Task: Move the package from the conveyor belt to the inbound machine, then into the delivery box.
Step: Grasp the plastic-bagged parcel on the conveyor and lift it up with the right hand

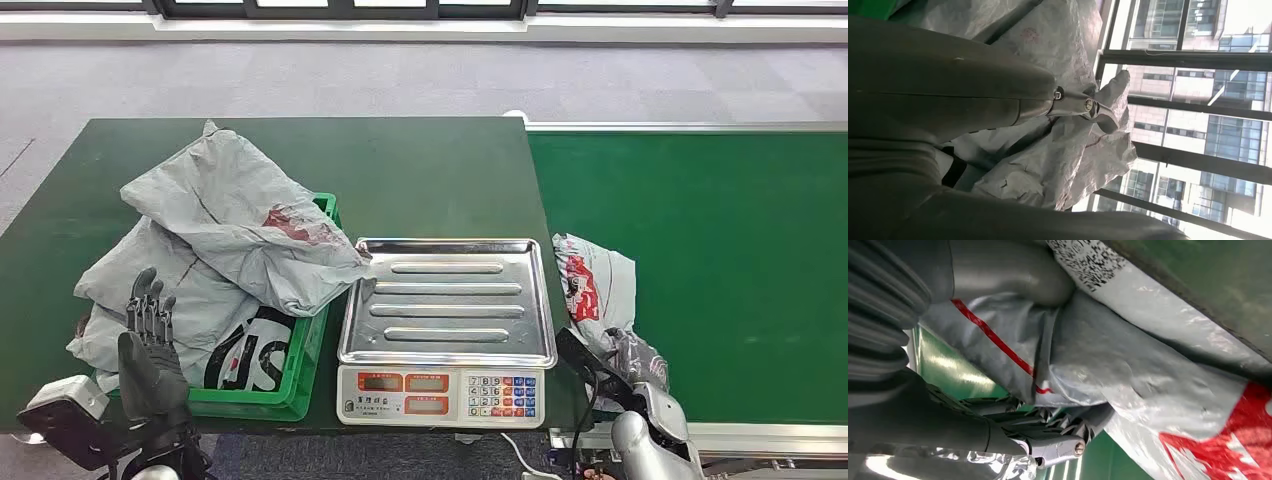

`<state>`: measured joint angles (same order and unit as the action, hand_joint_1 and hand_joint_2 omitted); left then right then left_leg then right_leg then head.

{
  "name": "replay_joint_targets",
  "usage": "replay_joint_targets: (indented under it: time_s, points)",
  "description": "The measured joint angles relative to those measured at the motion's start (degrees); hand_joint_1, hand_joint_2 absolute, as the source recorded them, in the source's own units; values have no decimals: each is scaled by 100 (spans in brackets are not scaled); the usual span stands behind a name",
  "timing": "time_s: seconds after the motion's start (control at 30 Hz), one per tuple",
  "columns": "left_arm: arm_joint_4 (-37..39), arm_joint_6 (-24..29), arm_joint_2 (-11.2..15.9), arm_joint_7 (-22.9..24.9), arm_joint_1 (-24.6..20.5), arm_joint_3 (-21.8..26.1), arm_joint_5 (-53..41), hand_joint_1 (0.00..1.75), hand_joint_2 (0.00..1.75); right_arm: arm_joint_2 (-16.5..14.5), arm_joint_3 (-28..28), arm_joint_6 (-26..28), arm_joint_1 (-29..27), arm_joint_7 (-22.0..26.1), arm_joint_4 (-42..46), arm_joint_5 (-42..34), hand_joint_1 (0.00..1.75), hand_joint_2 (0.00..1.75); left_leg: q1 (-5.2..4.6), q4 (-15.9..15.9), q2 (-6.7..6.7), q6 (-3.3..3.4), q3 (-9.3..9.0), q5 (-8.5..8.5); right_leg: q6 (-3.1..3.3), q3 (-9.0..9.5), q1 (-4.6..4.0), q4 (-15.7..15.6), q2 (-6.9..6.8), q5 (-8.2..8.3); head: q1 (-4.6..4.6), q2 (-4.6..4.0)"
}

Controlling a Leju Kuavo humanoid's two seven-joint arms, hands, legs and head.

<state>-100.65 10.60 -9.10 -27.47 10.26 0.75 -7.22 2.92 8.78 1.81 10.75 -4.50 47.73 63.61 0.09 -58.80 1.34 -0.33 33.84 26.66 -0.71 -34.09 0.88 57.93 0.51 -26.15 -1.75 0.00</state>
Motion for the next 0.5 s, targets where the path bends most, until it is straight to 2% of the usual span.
replay_joint_targets:
  time_s: [0.4, 0.5]
  points:
    - [-235, -11, -73, 17, 194, 3, -21, 0, 0, -39, -60, 442, -137, -249, 291, 267, 175, 175, -3, 0, 35, 0, 12, 0, -2, 1, 4, 0, -30, -10, 0, 0]
    - [-279, 0, -87, 5, 239, 3, -26, 0, 0, -65, -41, 731, -223, -202, 475, 277, 175, 175, -7, 0, 39, 1, 18, 0, -2, -2, 8, 0, -33, -9, 0, 0]
